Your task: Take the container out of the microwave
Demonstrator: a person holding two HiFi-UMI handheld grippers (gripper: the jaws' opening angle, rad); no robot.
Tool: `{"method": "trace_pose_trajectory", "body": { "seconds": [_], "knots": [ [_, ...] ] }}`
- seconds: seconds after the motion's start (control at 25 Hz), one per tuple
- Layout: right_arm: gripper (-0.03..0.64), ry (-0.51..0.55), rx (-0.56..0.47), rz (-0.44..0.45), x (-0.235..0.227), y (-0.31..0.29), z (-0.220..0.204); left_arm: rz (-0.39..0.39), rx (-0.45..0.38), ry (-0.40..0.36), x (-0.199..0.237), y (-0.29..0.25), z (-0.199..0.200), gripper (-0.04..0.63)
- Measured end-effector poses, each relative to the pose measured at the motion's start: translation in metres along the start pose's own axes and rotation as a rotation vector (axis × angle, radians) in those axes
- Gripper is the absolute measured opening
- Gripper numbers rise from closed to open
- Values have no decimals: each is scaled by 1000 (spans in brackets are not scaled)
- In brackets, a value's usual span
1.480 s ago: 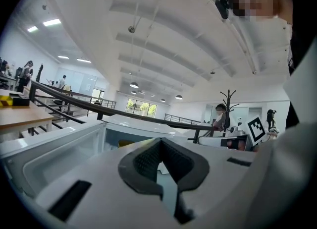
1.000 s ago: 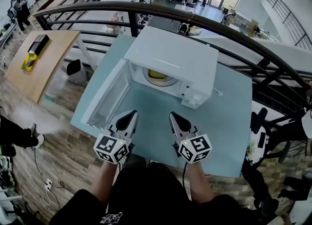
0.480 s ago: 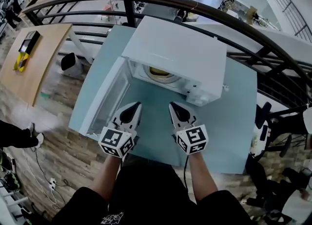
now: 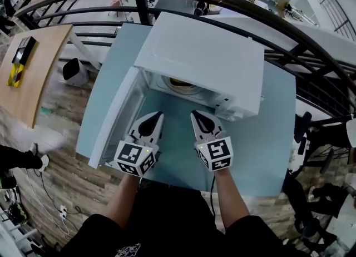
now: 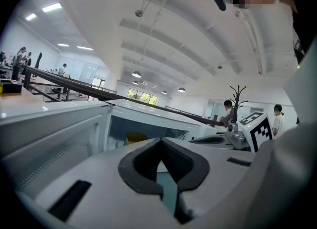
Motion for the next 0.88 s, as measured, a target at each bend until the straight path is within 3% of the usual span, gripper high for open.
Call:
{"method": "trace_pose_trajectory", "body": {
  "seconds": [0.88],
  "knots": [
    [8,95,111,-18,-27,-74,-41,15,57,36,40,-57,-39,8]
  ]
}}
Point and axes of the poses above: the fingertips, and each gripper's own axes: y backward along the fingers, x to its left, z out of its top, the point moved 1 cm from there along y, backward along the fingers, and after that the axes turned 9 degrees about -x, right-handed, at the moved point
